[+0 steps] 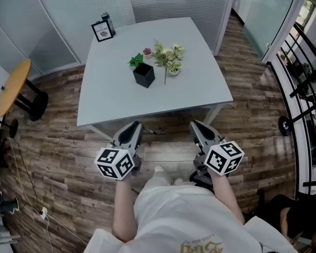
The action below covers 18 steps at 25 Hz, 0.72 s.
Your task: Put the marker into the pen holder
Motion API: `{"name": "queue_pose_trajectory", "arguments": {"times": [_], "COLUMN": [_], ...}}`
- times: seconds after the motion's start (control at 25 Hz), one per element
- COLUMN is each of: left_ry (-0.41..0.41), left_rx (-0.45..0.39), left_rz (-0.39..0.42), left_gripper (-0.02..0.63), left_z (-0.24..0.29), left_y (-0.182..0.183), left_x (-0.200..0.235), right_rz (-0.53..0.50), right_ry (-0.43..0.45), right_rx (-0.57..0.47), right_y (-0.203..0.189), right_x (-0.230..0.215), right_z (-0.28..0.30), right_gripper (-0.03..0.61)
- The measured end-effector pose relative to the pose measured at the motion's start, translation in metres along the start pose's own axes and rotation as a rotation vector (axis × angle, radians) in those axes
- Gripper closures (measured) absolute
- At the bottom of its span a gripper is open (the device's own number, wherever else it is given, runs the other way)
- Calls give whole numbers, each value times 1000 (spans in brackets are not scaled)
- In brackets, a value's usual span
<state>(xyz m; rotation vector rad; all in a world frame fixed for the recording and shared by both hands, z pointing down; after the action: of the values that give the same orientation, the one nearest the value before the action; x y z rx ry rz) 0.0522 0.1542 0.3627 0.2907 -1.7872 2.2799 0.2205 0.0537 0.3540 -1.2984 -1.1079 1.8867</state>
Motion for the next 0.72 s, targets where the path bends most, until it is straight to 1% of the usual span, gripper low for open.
{"name": "queue_pose_trajectory", "arguments": {"times": [0.16, 0.32, 0.48, 0.72], "left_ry": [6, 1, -38, -120], "left_rx": [7, 15, 30, 77], "left_rz": [3, 0, 9, 25], "left_gripper": [566, 566, 566, 566], "left_z": [-2, 6, 31, 88], "left_y": [3, 7, 12, 37], "left_x": [7, 19, 36, 91], "right_rz": [2, 3, 14, 53], "right_ry": [4, -10, -55, -153], "right_rx": [6, 20, 17, 7], "right_y": [-1, -3, -2, 11], "right_x": [2, -1, -15, -40], "right_z": [6, 18, 37, 99], "right_gripper": [561, 561, 561, 561]}}
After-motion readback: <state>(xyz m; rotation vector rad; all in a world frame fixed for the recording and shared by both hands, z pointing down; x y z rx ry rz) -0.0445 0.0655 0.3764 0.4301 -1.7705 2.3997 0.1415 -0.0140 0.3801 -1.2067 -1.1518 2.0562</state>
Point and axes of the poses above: the fingertips, and each gripper's own axes: z forward along the fingers, x to its left, y out of its top, the point moved 1 cm from there along -z, backward along the fingers, and after that the axes turned 2 degrees about x, right-handed, at the moved point
